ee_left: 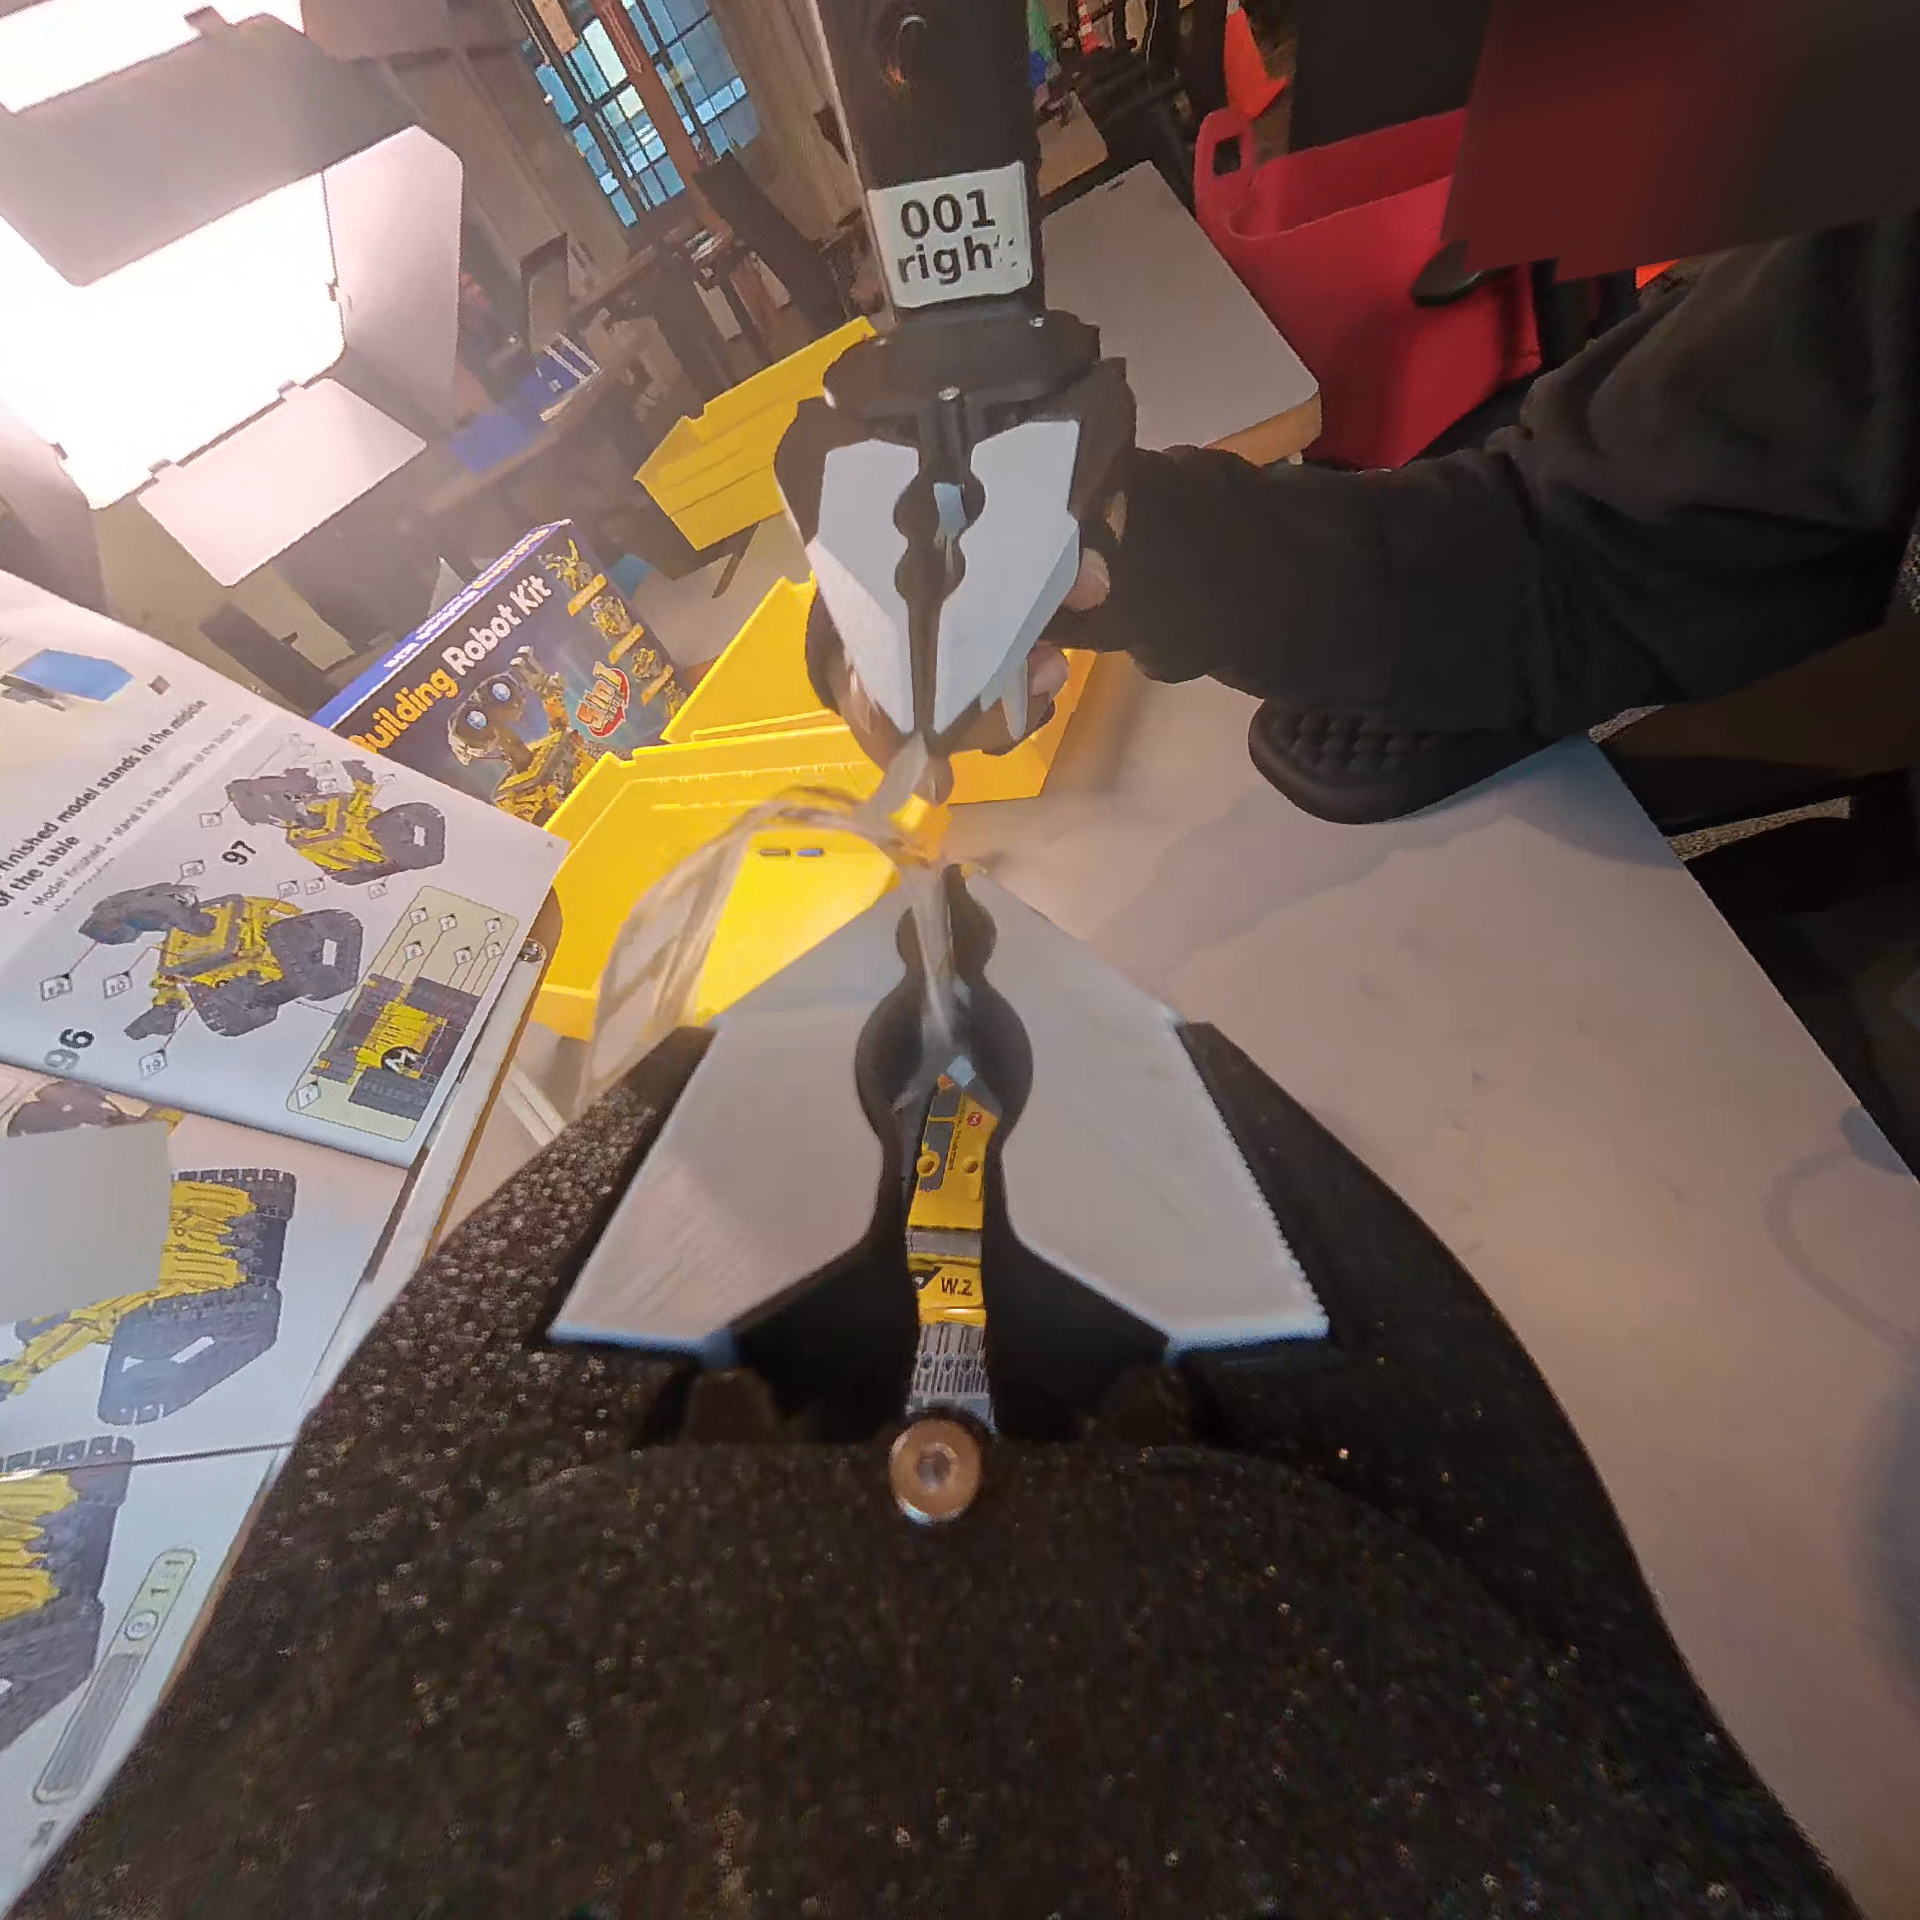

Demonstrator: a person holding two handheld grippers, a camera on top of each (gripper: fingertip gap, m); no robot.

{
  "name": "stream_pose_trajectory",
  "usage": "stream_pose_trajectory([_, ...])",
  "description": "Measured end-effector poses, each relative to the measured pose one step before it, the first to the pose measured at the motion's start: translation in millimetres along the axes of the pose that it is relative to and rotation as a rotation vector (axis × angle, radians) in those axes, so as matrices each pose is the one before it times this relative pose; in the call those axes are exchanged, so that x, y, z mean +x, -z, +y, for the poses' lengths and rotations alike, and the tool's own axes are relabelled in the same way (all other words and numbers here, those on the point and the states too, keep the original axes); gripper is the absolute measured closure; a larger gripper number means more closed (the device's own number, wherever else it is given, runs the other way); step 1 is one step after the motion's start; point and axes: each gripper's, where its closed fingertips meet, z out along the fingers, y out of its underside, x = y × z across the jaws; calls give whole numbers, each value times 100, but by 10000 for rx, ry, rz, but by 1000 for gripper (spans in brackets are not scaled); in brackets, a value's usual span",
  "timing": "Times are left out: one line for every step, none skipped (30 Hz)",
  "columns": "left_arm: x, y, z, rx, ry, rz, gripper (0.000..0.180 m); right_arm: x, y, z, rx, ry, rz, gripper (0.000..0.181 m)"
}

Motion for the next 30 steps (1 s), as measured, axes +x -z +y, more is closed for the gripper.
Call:
stream_pose_trajectory([-211,265,197,-7,214,-49,180,170,178,-166,27,63,136,181])
stream_pose_trajectory([-169,335,106,69,306,-23,180,135,218,-248,69,43,111,181])
stream_pose_trajectory([-102,391,120,95,429,35,180,153,258,-364,133,-6,94,181])
stream_pose_trajectory([-165,461,189,120,535,10,180,249,293,-353,127,-20,130,181])
stream_pose_trajectory([-163,534,302,158,651,1,180,269,287,-240,90,-25,109,181])
stream_pose_trajectory([-101,606,550,155,754,37,180,264,283,-201,94,-35,95,181])
stream_pose_trajectory([-318,678,857,127,841,-127,180,269,257,-178,101,-65,73,181])
stream_pose_trajectory([-547,816,1164,124,957,-259,180,211,228,-154,81,-75,32,181])
stream_pose_trajectory([-660,945,1358,155,1059,-270,180,252,198,-141,80,-55,68,181])
stream_pose_trajectory([-828,1026,1543,152,1161,-257,180,259,190,-65,34,-38,80,181])
stream_pose_trajectory([-1200,1045,1628,153,1297,-363,180,268,184,37,-30,-33,79,181])
stream_pose_trajectory([-1509,1029,1645,154,1406,-439,180,349,168,132,-74,-18,122,181])
stream_pose_trajectory([-1568,997,1519,168,1390,-391,180,396,155,233,-119,6,155,181])
stream_pose_trajectory([-1507,951,1250,246,1255,-374,180,391,123,297,-146,12,164,181])
stream_pose_trajectory([-1433,897,1143,193,1057,-409,180,385,103,282,-132,-14,164,181])
stream_pose_trajectory([-1114,791,1062,136,790,-336,180,349,83,200,-93,-45,143,181])
stream_pose_trajectory([-915,669,1015,57,552,-354,180,311,89,122,-53,-54,123,181])
stream_pose_trajectory([-690,558,906,13,350,-352,180,237,75,71,-40,-45,97,181])
stream_pose_trajectory([-368,463,844,-37,202,-273,180,185,65,71,-39,-24,71,181])
stream_pose_trajectory([-121,383,773,-48,134,-190,180,139,46,47,-30,-4,61,181])
stream_pose_trajectory([115,330,702,-36,143,-87,179,95,31,60,-28,-11,42,181])
stream_pose_trajectory([182,346,577,35,185,-39,177,71,14,57,-32,-21,25,181])
stream_pose_trajectory([168,359,449,111,224,-26,174,44,18,63,-36,-9,29,181])
stream_pose_trajectory([1,373,335,129,226,-82,169,59,39,32,-34,25,44,181])
stream_pose_trajectory([-9,408,87,186,197,-71,160,61,61,-15,-22,37,39,181])
stream_pose_trajectory([171,473,-290,331,196,60,152,35,70,-69,13,21,18,181])
stream_pose_trajectory([143,477,-430,301,201,-12,145,36,71,-75,27,-8,-1,181])
stream_pose_trajectory([199,447,-463,247,-27,-122,134,76,44,-42,13,-24,25,181])
stream_pose_trajectory([219,403,-291,135,-323,-309,127,109,18,37,-25,-27,54,181])
stream_pose_trajectory([248,368,-99,36,-593,-424,121,82,7,104,-68,-1,62,181])
